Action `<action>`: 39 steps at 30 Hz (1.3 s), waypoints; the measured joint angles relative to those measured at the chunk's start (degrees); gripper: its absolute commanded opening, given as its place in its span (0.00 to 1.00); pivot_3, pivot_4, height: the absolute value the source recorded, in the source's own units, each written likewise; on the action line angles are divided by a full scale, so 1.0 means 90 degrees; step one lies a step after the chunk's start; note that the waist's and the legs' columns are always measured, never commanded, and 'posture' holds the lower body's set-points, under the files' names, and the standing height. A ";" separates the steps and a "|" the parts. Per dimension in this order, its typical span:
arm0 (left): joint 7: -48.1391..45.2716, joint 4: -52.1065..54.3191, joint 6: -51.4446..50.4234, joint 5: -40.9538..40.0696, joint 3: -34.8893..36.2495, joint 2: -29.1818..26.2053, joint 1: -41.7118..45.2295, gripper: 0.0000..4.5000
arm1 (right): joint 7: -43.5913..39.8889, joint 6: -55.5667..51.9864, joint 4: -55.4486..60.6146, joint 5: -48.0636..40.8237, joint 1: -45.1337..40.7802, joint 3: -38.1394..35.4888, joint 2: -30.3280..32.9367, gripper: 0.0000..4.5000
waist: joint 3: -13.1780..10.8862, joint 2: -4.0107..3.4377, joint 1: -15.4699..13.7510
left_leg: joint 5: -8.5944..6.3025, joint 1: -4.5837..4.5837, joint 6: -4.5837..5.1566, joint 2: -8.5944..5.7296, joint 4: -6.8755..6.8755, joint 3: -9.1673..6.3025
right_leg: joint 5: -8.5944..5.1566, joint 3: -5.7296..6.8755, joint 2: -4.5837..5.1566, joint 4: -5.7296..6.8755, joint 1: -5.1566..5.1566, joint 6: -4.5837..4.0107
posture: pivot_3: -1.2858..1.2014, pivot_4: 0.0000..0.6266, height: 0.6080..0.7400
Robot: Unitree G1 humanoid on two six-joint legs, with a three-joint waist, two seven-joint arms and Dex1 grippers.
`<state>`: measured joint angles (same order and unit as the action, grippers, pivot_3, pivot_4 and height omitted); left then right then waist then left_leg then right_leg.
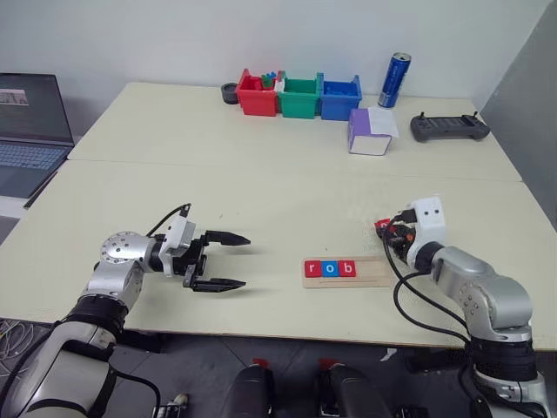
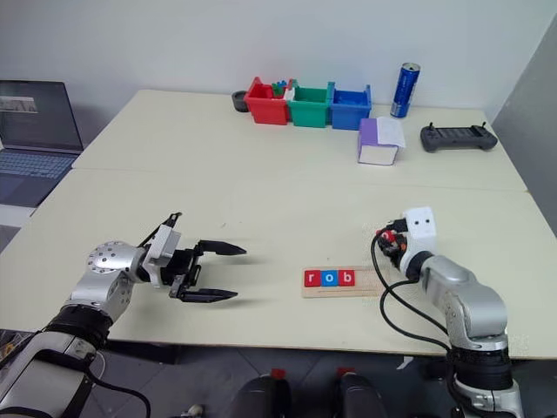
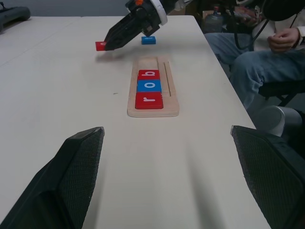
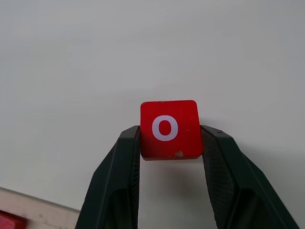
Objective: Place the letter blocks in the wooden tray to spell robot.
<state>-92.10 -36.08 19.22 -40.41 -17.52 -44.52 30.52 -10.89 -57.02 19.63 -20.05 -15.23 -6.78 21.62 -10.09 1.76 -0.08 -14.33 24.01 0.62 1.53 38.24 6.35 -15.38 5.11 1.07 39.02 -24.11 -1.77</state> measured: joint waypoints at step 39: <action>0.0000 -0.0048 0.0166 0.0050 0.0156 0.0097 -0.0010 1.00 | -0.7151 0.4690 -0.4055 0.0856 -0.1992 0.1665 0.3930 0.99 | -0.0005 0.0000 0.0084 | -0.0010 -0.0020 0.0031 0.0015 -0.0005 0.0003 | 0.0007 0.0002 -0.0022 0.0006 0.0003 0.0014 | 0.52 0.24 1.00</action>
<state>-92.10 -36.51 20.71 -39.96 -16.11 -43.65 30.43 -75.25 -14.81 -16.87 -12.35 -33.16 8.20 56.99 -10.13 1.76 0.68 -14.42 23.83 0.90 1.66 38.19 6.38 -15.31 5.13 0.87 39.08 -24.09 -1.64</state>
